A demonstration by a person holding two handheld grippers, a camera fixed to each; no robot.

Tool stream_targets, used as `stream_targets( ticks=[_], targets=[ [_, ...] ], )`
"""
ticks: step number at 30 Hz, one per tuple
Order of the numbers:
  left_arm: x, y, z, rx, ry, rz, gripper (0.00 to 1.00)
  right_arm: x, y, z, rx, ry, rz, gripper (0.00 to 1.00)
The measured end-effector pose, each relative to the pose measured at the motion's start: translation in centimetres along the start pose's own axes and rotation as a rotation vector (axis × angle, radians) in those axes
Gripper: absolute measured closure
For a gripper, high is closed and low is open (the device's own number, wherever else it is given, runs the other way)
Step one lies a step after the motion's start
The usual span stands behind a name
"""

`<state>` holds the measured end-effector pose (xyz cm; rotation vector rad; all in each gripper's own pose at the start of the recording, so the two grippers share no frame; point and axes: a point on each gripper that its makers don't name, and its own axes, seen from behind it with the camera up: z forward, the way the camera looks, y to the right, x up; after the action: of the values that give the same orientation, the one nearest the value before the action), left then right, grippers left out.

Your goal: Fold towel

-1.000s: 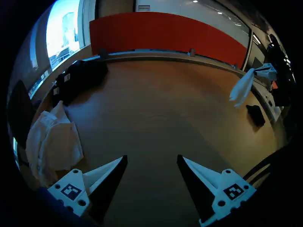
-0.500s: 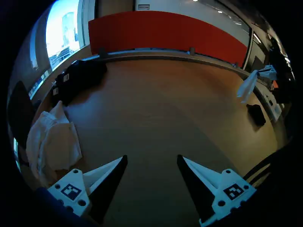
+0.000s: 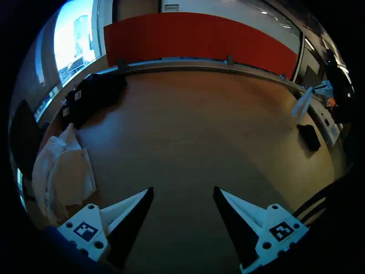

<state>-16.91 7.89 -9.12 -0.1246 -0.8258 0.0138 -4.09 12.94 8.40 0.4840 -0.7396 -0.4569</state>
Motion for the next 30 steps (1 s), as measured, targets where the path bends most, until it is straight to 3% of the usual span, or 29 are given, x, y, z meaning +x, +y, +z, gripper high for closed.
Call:
stream_targets(
  ticks=[8, 21, 30],
  targets=[
    [0.2, 0.7, 0.1, -0.001, -0.003, 0.007, 0.03, -1.9, 1.9, -0.4, -0.022, -0.024, 0.021, 0.95],
    [0.3, 1.4, 0.2, -0.009, -0.004, 0.022, 0.03, -4.3, 2.6, -1.4, -0.034, -0.052, 0.036, 0.95],
    [0.2, 1.4, -0.1, -0.014, -0.003, 0.027, 0.03, -9.0, 2.7, -3.4, -0.053, -0.112, 0.062, 0.95]
  ],
)
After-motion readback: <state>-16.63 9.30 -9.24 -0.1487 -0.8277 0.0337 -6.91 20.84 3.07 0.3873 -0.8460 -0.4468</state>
